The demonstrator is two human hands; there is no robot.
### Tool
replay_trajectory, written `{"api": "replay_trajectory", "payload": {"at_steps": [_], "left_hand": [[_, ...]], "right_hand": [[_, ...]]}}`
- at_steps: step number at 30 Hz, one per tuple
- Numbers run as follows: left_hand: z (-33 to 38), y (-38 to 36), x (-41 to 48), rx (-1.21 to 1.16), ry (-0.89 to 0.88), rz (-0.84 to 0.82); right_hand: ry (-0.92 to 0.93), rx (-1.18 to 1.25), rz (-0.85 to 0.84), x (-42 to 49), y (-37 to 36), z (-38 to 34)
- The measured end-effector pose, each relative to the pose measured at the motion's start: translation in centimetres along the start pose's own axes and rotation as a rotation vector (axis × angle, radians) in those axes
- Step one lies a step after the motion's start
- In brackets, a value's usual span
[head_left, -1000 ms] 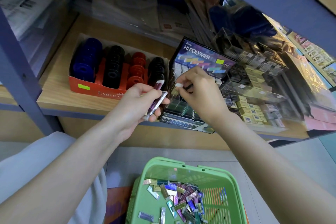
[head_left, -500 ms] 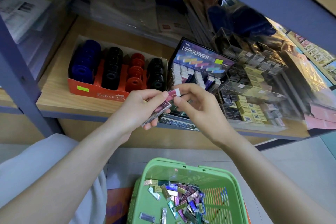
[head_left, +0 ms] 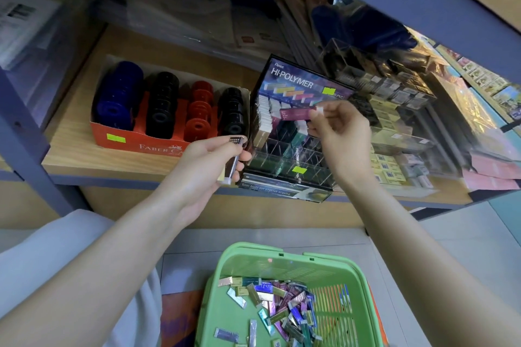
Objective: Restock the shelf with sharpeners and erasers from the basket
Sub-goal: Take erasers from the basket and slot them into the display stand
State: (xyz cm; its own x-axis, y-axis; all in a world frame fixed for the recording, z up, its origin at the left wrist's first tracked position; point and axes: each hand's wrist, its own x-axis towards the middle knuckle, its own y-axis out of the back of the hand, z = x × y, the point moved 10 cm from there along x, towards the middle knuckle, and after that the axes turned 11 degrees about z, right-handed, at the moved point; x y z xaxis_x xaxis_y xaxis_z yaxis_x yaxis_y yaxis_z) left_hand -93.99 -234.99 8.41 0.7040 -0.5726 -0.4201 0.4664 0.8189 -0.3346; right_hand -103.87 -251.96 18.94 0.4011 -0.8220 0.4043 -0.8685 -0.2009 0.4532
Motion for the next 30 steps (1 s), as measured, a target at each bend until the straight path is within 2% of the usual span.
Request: {"api": "replay_trajectory", "payload": {"at_steps": [7,10,14,18,23,27,30], "left_hand": [[0.1,0.1,-0.2,0.024,0.013,-0.022],[0.3,0.3,0.0,0.035,-0.005,0.004],[0.1,0.5,0.0,-0.008,0.043,0.041],[0.4,0.6,0.2,0.014,0.006,0.021],[0.6,0.2,-0.1,0.078,-0.035,-0.029],[0.7,0.4,0.1,0.137,-0.046,-0.009],[1.0,0.7,0.3,0.184,-0.074,0.012]], "right_hand": [[0.163,-0.247,-0.162,0.4,-3.5,-0.2],[0.213,-0.300,-0.172,1.0,-3.9,-0.5],[0.277,-0.364,-0.276,1.2,-4.6,-1.2],[0.373,-0.420,-0.338,0.9,-5.4,-2.0],[0.444,-0.527,-0.340,0.6,-6.9,-1.4],[0.562,-0.621,-0.240,0.3,-7.0,-1.8],[0.553,-0.591,-0.188,0.2,-6.5,-2.3]]}}
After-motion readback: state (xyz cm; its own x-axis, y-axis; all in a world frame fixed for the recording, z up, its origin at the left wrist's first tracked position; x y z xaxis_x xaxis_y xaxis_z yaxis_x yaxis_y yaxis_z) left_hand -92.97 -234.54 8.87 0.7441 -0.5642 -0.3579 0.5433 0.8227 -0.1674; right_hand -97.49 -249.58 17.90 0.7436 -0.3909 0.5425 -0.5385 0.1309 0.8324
